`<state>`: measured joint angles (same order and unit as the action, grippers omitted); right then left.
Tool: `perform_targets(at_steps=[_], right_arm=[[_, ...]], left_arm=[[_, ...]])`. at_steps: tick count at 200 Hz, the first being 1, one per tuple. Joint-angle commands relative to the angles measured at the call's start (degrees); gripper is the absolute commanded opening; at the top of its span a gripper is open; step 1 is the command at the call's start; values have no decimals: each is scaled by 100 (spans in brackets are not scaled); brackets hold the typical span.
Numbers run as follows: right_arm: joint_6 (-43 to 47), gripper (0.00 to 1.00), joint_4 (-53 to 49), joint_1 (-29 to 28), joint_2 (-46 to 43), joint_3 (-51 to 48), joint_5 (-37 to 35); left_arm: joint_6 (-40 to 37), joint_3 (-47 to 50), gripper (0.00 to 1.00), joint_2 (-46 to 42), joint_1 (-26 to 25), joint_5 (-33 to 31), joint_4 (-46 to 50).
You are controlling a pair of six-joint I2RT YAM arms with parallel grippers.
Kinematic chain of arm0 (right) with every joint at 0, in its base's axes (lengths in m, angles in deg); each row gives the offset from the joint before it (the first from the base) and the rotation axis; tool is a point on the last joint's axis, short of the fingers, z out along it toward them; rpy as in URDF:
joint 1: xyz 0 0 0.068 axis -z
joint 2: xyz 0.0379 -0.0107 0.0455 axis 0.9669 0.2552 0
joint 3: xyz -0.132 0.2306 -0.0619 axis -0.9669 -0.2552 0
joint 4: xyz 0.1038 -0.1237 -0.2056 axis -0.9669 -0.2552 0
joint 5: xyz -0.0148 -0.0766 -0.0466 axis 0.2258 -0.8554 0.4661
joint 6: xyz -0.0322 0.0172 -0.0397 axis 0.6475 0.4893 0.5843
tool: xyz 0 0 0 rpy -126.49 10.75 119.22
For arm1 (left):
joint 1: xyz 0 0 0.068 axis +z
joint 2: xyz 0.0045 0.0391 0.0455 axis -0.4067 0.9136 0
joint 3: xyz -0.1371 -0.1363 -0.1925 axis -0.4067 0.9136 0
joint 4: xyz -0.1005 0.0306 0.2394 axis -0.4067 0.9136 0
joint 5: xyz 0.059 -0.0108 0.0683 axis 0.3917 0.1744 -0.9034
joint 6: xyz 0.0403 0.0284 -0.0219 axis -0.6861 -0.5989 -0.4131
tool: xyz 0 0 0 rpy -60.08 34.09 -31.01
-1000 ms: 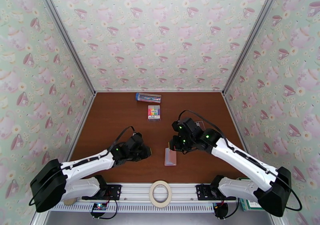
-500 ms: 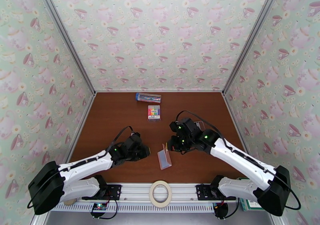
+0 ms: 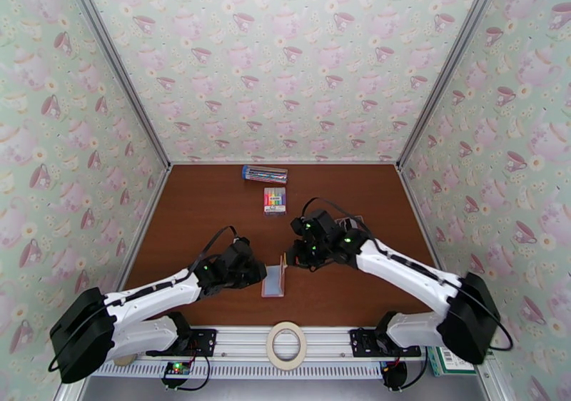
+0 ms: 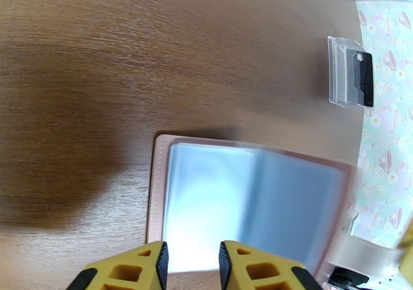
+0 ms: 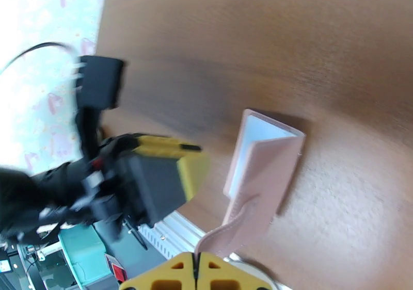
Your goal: Put the credit cards into the card holder
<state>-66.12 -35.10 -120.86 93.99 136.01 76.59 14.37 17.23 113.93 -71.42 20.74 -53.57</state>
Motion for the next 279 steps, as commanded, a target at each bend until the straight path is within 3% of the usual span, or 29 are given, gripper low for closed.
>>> perform_targets(at_steps=[1,48,86,114,159,200,231,279], right_arm=[[44,0,408,-280,639,-64,144],[295,0,288,-491,1476,468,-142],[478,0,491,-497,996,417,31],[937,0,-8,-468,617,440,-159],[1349,0,-765,206,-172,48,-287],[925,0,-50,435,-483,-577,225],[1210,0,-268,673,-453,-785,-205],[1160,0,-71,841,-529,-1025,-19]], left_arm=[[-72,29,34,-1,27,-84,-29],[8,73,34,-67,34,-198,94],[27,133,34,-216,47,-299,183],[28,121,34,-155,65,-256,132],[19,153,34,-190,70,-259,122],[13,133,34,38,73,-34,-156],[-25,47,32,205,-28,35,-215],[-37,-6,32,306,-81,43,-291]])
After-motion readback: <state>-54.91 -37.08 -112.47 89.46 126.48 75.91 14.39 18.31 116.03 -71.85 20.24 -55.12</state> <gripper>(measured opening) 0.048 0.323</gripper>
